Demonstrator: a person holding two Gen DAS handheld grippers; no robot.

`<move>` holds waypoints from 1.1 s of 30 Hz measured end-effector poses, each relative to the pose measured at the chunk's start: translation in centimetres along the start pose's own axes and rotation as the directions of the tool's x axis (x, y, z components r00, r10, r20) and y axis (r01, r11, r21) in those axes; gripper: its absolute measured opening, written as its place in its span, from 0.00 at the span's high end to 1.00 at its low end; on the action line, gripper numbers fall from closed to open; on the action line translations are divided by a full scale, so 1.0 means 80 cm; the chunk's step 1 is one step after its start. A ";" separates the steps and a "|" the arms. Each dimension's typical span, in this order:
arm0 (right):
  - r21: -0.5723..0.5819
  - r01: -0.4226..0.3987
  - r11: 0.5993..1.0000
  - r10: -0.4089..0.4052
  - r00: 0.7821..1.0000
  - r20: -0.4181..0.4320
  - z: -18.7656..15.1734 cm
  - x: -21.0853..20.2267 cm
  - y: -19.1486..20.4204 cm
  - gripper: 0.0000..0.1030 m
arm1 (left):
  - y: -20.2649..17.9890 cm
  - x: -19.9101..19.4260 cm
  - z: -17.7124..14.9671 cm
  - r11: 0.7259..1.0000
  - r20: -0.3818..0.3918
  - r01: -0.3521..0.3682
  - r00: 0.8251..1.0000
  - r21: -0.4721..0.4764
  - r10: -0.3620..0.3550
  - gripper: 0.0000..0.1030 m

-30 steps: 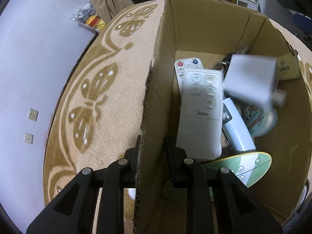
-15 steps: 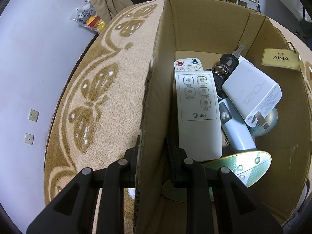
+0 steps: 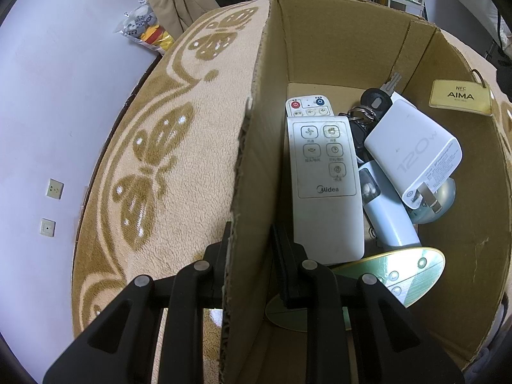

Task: Organize rigid objects
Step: 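Lower the box onto the rug with the left tool and release it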

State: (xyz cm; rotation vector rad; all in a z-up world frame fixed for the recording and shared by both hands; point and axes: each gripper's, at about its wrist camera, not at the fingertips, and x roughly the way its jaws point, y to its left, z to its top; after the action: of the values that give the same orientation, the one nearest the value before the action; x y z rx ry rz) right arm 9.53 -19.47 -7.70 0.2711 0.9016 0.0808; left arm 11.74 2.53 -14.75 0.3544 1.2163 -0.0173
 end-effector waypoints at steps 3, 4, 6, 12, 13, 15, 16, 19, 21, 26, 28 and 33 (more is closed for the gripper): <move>0.027 -0.008 1.000 0.008 1.000 0.022 -0.005 -0.020 -0.001 0.49 | 0.002 -0.006 -0.002 1.000 0.012 -0.001 1.000 -0.008 0.001 0.80; 0.041 -0.012 0.999 0.010 0.999 0.030 -0.008 -0.028 -0.002 0.49 | 0.002 -0.010 -0.002 1.000 0.025 -0.003 1.000 -0.011 0.003 0.80; 0.058 -0.014 0.998 0.011 0.999 0.045 -0.013 -0.042 -0.005 0.49 | 0.004 -0.026 -0.003 1.000 0.069 0.007 0.998 -0.021 -0.005 0.80; 0.109 -0.021 0.994 0.011 0.996 0.092 -0.033 -0.088 -0.015 0.38 | 0.007 -0.079 -0.008 0.997 0.191 0.069 0.980 -0.045 -0.059 0.76; 0.118 -0.017 0.993 0.006 0.995 0.097 -0.037 -0.095 -0.017 0.36 | 0.005 -0.088 -0.011 0.997 0.210 0.072 0.976 -0.038 -0.063 0.74; 0.132 -0.003 0.991 -0.010 0.995 0.096 -0.043 -0.108 -0.020 0.35 | 0.001 -0.103 -0.016 0.996 0.247 0.090 0.966 -0.023 -0.081 0.67; 0.134 0.005 0.991 -0.018 0.995 0.097 -0.046 -0.114 -0.020 0.34 | 0.001 -0.110 -0.020 0.994 0.264 0.103 0.960 -0.021 -0.094 0.66; 0.133 0.018 0.991 -0.032 0.994 0.107 -0.053 -0.130 -0.021 0.24 | -0.004 -0.133 -0.031 0.991 0.310 0.136 0.942 -0.009 -0.127 0.45; 0.127 0.026 0.992 -0.041 0.992 0.123 -0.057 -0.142 -0.019 0.17 | -0.004 -0.153 -0.039 0.992 0.356 0.127 0.927 -0.005 -0.117 0.33; 0.090 0.051 0.995 -0.064 0.987 0.145 -0.064 -0.166 -0.008 0.07 | -0.004 -0.199 -0.057 0.995 0.443 0.097 0.893 -0.009 -0.083 0.05; 0.071 0.060 0.996 -0.070 0.986 0.153 -0.069 -0.175 -0.004 0.02 | -0.002 -0.217 -0.066 0.996 0.486 0.092 0.871 -0.017 -0.072 0.01; 0.033 0.098 0.995 -0.102 0.975 0.196 -0.082 -0.198 0.004 0.00 | 0.010 -0.246 -0.083 0.994 0.544 0.107 0.836 -0.028 -0.074 0.01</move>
State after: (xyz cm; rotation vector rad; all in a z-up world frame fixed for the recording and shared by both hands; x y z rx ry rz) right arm -5.42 -20.71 0.61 0.2503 0.7176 -0.0494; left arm -1.13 1.65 1.58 0.2172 0.6632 -0.1559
